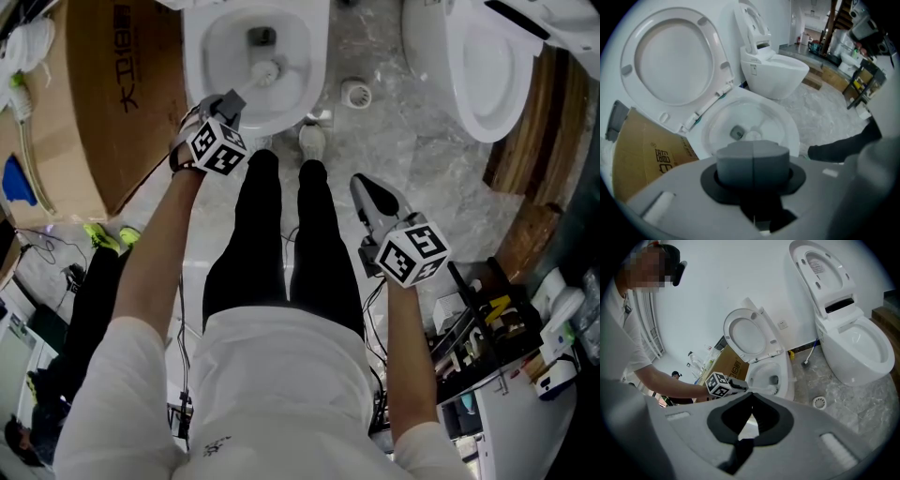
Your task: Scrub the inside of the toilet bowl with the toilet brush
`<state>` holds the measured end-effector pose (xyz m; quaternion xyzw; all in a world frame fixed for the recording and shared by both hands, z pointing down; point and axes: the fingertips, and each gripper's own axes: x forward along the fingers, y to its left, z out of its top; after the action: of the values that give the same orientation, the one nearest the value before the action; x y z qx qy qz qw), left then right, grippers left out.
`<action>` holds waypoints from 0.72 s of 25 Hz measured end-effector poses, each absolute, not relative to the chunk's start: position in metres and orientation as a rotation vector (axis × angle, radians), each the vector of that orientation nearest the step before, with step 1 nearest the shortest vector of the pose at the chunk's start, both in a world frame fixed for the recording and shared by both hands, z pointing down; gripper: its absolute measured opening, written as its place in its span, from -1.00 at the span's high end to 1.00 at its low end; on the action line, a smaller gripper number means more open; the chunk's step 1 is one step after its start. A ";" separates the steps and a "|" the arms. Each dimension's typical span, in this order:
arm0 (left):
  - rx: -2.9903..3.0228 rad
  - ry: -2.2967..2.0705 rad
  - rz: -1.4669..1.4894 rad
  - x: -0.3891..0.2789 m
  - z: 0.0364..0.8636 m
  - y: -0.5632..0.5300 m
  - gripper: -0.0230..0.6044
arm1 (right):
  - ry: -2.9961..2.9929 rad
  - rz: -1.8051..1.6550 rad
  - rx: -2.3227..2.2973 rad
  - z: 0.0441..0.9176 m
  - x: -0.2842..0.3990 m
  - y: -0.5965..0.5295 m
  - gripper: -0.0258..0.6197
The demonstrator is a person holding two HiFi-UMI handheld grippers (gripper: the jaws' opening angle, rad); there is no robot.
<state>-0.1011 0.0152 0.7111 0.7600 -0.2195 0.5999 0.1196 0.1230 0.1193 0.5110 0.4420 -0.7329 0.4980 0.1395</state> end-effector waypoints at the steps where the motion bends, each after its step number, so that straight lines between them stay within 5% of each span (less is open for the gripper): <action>1: 2.227 -0.638 1.755 -0.098 0.711 0.014 0.45 | -2.117 1.441 1.280 0.511 0.124 0.120 0.92; 18: 2.351 -0.625 1.763 -0.058 0.702 -0.032 0.46 | -2.104 1.453 1.296 0.515 0.131 0.123 0.92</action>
<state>-0.0578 -0.0322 0.7017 0.7807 -0.2077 0.5854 0.0687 0.1312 0.1232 0.5152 0.4479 -0.7271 0.5019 0.1371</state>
